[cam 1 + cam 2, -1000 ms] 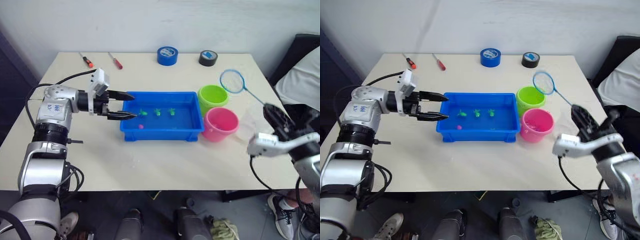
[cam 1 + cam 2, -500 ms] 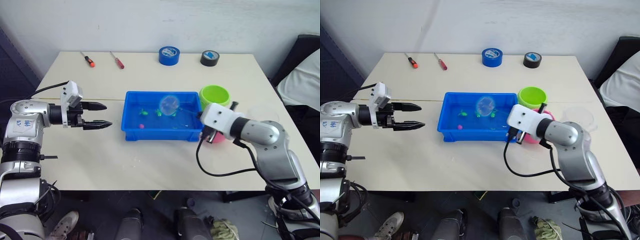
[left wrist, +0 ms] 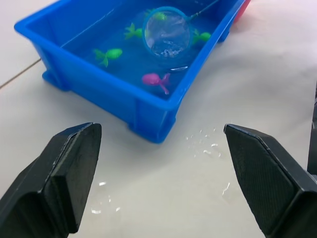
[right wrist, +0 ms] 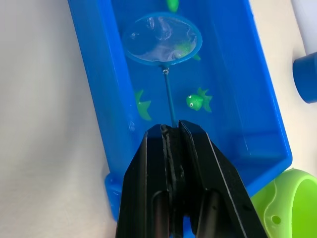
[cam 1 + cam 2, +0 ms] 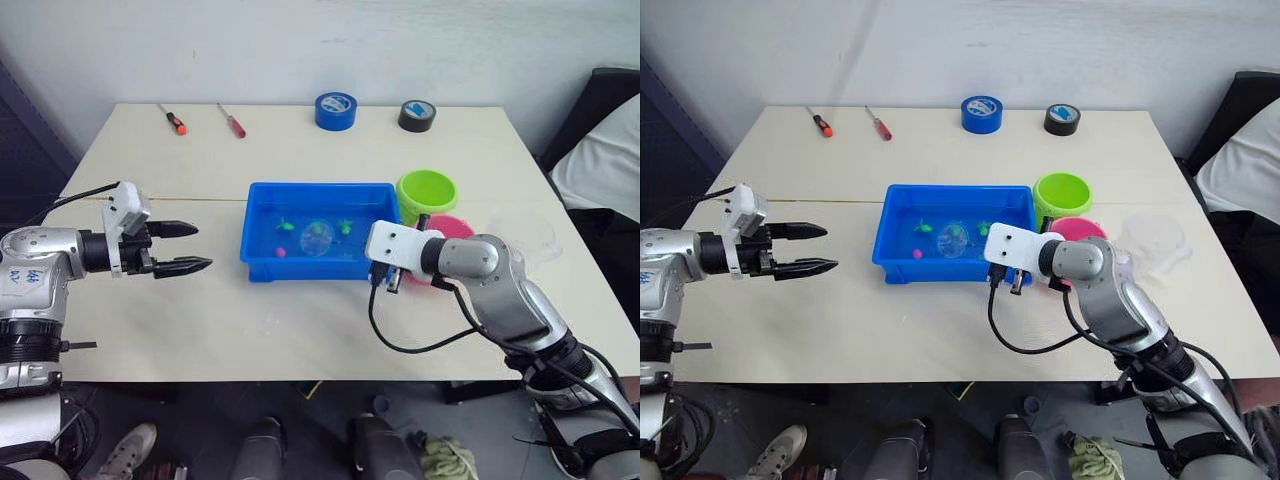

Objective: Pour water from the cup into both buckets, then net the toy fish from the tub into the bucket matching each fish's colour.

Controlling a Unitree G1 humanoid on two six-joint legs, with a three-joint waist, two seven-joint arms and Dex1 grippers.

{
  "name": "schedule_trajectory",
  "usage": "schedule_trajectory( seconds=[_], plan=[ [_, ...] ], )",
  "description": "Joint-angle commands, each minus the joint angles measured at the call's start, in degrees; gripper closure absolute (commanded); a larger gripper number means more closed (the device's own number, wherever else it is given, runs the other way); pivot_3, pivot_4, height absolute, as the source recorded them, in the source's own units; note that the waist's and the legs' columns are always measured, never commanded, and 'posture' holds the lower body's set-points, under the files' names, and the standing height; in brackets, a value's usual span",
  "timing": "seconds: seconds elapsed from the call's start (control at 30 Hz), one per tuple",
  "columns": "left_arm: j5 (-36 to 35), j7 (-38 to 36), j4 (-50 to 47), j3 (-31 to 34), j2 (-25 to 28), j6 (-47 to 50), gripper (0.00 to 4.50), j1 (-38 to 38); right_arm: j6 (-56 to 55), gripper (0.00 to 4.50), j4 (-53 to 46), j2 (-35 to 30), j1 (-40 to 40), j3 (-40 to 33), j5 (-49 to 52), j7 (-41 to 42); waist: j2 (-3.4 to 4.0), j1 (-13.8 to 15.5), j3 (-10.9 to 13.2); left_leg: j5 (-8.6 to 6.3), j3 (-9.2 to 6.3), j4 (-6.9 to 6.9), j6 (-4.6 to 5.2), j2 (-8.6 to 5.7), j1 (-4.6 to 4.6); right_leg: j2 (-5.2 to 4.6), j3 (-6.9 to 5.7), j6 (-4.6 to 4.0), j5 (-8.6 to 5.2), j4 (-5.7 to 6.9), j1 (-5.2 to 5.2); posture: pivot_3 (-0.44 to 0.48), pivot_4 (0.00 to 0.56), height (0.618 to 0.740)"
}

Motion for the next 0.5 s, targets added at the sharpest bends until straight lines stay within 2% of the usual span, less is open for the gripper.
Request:
schedule_trajectory(
  seconds=[0.03, 0.33, 0.5],
  plan=[
    [-2.3, 1.19, -4.13, 3.23, 1.53, 1.49, 0.19, 1.06, -2.11, 4.5, 1.07, 1.51, -1.71, 1.6, -1.18, -0.62, 0.0, 0.04, 0.0, 0.0, 0.0, 0.0, 0.0, -0.01, 0.0, -0.01, 0.01, 0.0, 0.0, 0.0, 0.0, 0.0, 0.15, 0.734],
    [-5.24, 3.96, -9.71, 6.0, 1.68, 5.27, 0.19, 4.1, -1.47, 4.5, 2.77, 9.5, -3.0, 6.23, 0.55, 1.4, 0.0, -0.34, 0.0, 0.0, 0.0, -0.01, 0.0, 0.04, 0.01, 0.01, 0.01, 0.0, 0.0, 0.01, 0.01, 0.0, 0.15, 0.734],
    [-6.29, 4.57, -10.95, 6.87, 1.89, 5.6, 0.19, 5.04, 7.46, 4.5, 3.1, 14.52, -3.32, 0.56, 6.03, 1.36, 0.0, -0.36, -0.01, 0.0, -0.03, -0.05, -0.01, 0.03, 0.01, -0.01, -0.01, 0.0, 0.0, -0.01, 0.01, 0.0, 0.15, 0.734]
  ],
)
